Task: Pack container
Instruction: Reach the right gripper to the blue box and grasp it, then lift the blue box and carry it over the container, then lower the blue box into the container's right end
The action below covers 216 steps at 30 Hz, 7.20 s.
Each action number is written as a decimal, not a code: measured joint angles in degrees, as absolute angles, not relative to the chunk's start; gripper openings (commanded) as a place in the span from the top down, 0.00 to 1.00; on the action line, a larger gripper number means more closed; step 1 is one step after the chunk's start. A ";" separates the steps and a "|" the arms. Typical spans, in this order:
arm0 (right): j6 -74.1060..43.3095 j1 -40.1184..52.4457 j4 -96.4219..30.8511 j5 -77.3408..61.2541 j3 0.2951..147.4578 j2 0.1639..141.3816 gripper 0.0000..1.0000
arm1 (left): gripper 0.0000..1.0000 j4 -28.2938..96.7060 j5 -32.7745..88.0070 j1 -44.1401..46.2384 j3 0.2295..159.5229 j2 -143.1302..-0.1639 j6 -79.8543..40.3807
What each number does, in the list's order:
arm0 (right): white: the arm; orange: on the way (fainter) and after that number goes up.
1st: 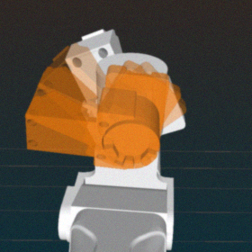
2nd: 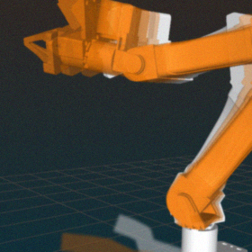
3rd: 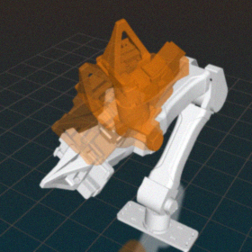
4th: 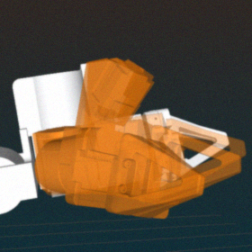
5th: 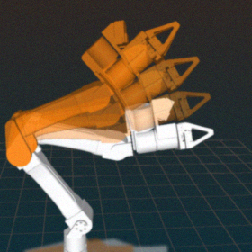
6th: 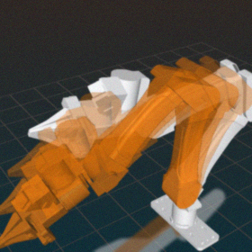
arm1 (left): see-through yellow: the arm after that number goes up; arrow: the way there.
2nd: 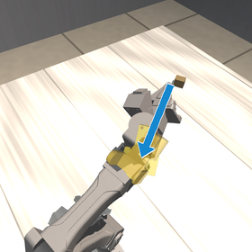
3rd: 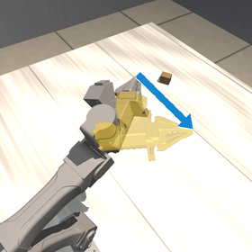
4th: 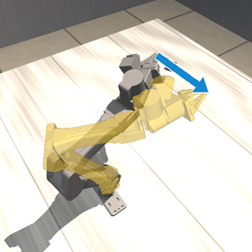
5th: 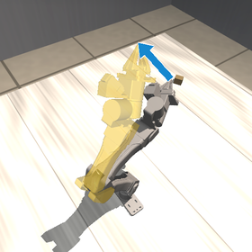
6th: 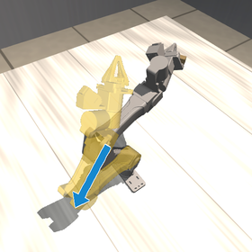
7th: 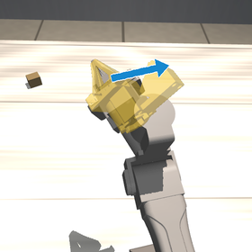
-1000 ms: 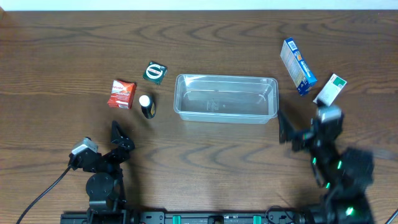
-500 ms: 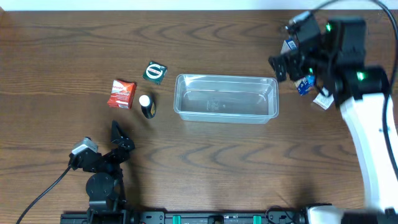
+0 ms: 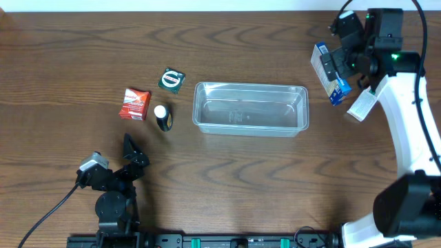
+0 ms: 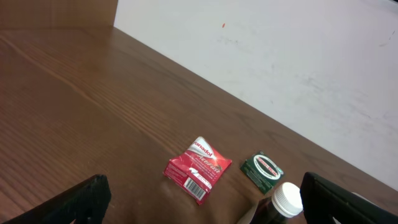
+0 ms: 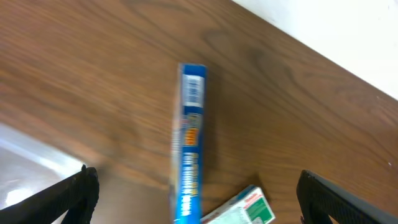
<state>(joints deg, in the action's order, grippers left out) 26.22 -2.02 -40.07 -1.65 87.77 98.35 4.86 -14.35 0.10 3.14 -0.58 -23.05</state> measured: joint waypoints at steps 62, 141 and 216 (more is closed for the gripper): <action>62.04 16.47 -58.11 -13.54 88.95 86.28 0.99 | 0.02 4.84 -14.33 0.10 3.14 -0.58 -23.07; 70.35 19.97 -20.23 -13.45 54.13 89.91 0.99 | 0.02 4.84 -14.35 0.10 3.14 -0.58 -23.07; 46.06 20.95 -26.04 -21.65 54.13 76.38 0.23 | 0.02 4.84 -14.33 0.10 3.14 -0.58 -23.07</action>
<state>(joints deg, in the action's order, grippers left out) 46.06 20.95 -26.04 -21.65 54.13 76.38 4.84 -14.33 0.10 3.14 -0.58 -23.07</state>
